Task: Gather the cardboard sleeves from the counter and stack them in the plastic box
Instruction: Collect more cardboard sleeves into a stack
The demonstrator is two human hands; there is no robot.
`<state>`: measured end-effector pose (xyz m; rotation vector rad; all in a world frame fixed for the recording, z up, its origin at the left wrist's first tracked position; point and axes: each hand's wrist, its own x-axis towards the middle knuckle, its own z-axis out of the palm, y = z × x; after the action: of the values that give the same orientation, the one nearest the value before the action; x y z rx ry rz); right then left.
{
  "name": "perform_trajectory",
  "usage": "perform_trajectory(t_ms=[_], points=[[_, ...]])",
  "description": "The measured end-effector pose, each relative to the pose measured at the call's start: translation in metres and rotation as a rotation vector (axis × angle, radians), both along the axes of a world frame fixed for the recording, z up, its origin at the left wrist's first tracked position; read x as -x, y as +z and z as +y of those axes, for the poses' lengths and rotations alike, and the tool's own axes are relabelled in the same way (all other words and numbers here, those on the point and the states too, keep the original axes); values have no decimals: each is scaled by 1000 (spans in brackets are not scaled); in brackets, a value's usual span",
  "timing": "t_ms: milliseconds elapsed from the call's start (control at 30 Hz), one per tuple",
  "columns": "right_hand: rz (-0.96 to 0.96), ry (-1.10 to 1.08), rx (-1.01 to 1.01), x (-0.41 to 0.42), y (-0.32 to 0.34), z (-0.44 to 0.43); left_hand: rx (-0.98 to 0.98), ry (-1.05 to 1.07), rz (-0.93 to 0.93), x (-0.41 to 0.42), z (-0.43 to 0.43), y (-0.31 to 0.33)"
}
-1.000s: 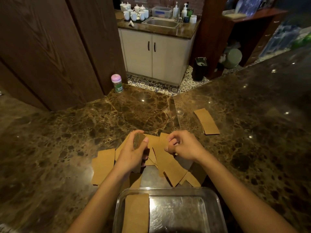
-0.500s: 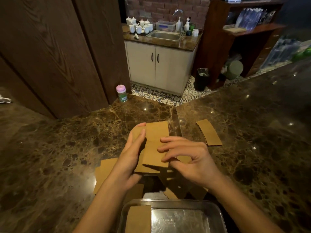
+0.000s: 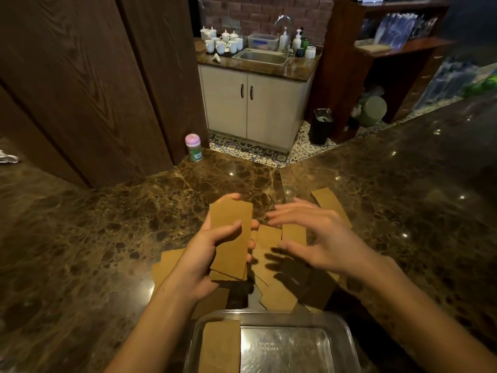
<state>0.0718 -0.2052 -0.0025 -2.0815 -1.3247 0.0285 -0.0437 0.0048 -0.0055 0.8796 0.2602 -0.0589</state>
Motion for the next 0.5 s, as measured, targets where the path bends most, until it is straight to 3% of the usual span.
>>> perform_trajectory(t_ms=[100,167,367,500], points=[[118,48,559,-5,-19,-9,71,86,48,0,3,-8],[120,155,797,1,-45,-13,125,110,55,-1,4,-10],[-5,227,731,3,-70,-18,80,65,102,-1,-1,-10],[48,177,648,-4,-70,-26,28,117,119,-1,-1,-15]])
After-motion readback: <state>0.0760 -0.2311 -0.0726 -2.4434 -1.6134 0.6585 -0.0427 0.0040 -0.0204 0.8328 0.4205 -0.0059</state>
